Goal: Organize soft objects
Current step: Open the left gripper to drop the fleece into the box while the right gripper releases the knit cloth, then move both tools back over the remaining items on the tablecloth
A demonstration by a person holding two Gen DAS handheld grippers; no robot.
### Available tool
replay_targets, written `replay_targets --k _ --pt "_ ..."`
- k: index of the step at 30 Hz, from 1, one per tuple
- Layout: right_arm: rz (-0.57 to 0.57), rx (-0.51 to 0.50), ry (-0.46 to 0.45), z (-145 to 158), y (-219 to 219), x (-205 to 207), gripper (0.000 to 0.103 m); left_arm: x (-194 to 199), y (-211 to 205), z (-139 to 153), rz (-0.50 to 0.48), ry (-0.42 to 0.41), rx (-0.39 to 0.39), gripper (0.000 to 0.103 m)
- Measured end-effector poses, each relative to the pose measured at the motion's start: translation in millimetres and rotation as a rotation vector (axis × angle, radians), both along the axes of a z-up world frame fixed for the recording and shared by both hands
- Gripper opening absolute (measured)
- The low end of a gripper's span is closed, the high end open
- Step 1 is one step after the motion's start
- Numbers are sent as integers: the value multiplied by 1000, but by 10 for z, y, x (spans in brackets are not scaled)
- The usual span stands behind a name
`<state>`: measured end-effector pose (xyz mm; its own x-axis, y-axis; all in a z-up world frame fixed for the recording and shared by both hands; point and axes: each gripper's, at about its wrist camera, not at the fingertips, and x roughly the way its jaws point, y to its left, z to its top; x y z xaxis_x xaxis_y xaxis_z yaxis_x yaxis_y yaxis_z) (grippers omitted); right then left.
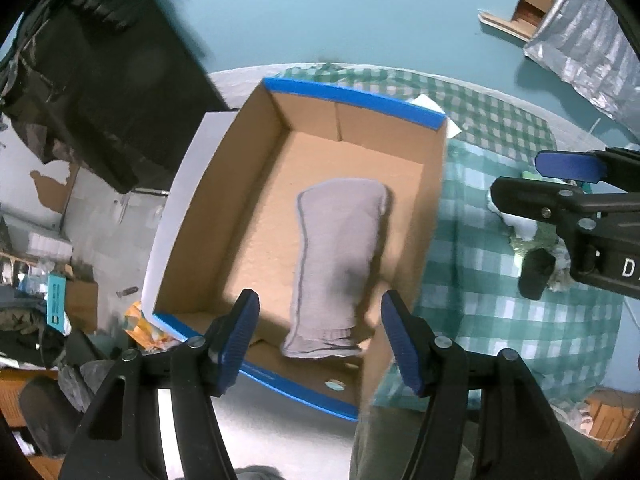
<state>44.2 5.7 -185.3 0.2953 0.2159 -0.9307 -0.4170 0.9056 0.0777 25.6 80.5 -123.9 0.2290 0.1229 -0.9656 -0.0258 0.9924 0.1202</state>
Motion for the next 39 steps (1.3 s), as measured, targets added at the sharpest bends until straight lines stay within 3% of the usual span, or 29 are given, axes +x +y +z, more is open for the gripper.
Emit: replay_targets --k 24,39 --pt "-234 -4 -23 158 -1375 -214 64 152 -926 178 -206 -15 -1 70" --pt "-368 -27 31 -151 -2095 -273 65 230 -1438 -39 -284 37 -33 76"
